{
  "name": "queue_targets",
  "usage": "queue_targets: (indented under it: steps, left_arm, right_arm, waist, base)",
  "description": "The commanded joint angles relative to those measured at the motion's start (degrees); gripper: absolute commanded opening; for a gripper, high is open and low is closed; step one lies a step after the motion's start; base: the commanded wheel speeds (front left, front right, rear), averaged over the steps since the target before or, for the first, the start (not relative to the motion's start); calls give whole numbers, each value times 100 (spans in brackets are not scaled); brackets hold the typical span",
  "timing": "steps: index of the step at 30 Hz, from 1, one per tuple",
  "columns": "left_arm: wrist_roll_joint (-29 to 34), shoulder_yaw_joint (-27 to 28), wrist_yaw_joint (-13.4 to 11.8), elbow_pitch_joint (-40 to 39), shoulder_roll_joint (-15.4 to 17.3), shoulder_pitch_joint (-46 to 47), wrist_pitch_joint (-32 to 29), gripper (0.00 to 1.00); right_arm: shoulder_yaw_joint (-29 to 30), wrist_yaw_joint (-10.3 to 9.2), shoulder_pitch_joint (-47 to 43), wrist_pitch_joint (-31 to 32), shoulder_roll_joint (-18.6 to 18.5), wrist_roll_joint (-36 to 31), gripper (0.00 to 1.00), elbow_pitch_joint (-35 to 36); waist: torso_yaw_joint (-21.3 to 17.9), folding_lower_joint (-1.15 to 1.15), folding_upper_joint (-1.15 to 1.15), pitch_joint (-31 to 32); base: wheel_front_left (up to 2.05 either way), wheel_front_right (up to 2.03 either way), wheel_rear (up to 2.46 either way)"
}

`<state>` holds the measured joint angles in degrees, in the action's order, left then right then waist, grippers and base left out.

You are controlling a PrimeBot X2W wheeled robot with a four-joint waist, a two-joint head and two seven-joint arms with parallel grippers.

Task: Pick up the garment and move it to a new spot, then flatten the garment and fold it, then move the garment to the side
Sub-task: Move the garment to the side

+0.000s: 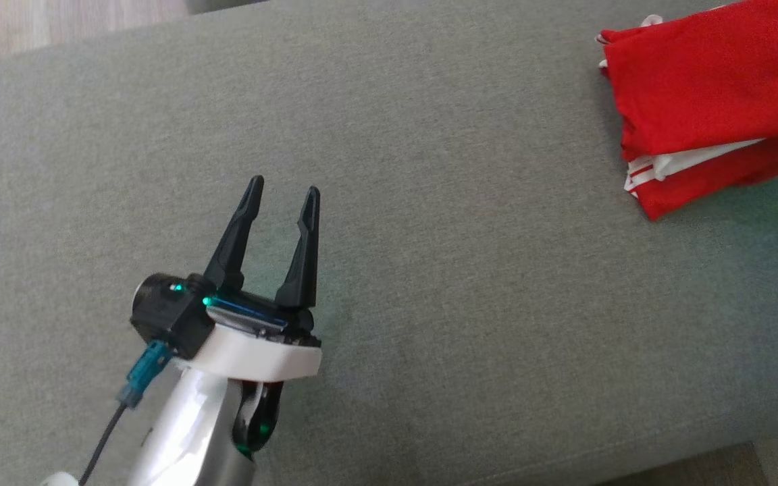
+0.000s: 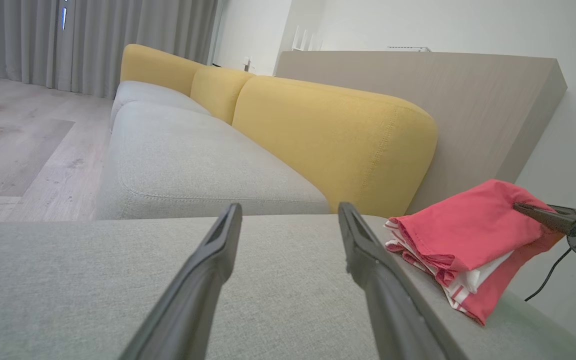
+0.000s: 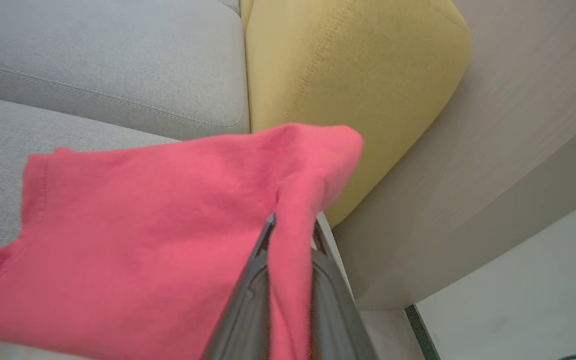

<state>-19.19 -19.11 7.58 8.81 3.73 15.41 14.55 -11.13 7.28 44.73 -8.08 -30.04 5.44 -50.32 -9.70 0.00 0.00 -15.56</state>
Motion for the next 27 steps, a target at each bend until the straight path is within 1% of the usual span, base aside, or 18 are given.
queue_targets:
  steps: [1,6,7,8,14,18,21,22,27]
  left_arm:
    - [-40,126,-9,-197,89,276,45,100]
    - [-71,156,-9,-174,132,318,45,100]
    - [-77,159,-9,-168,142,320,45,100]
    - [-84,161,-9,-163,152,321,45,100]
    - [-116,243,-9,-122,174,303,45,100]
    - [-128,333,-9,-109,149,242,45,100]
    - [-141,385,-9,-98,116,165,45,100]
    - [-141,385,-9,-98,116,165,45,100]
    - [-128,511,-9,-100,69,-12,45,100]
  right_arm:
    - [53,21,133,0,-177,-52,0,66]
    - [362,21,142,62,-81,-141,0,-183]
    - [429,21,147,66,-67,-179,38,-217]
    - [521,21,155,43,-50,-212,100,-239]
    - [1002,21,247,-121,136,-519,100,-172]
    - [1231,21,329,-225,383,-681,100,72]
    - [1334,21,336,-297,587,-737,100,325]
    - [1334,21,336,-297,587,-737,100,325]
    - [1383,21,217,-295,979,-761,100,820]
  waist:
    - [53,0,0,-56]
    - [131,0,0,-143]
    - [142,0,0,-150]
    - [151,0,0,-152]
    - [177,0,0,-23]
    - [166,0,0,152]
    - [157,0,0,306]
    - [157,0,0,306]
    - [149,0,0,587]
  base:
    - [0,0,0]
    - [0,0,0]
    - [0,0,0]
    - [0,0,0]
    - [0,0,0]
    - [0,0,0]
    - [0,0,0]
    - [0,0,0]
    - [0,0,0]
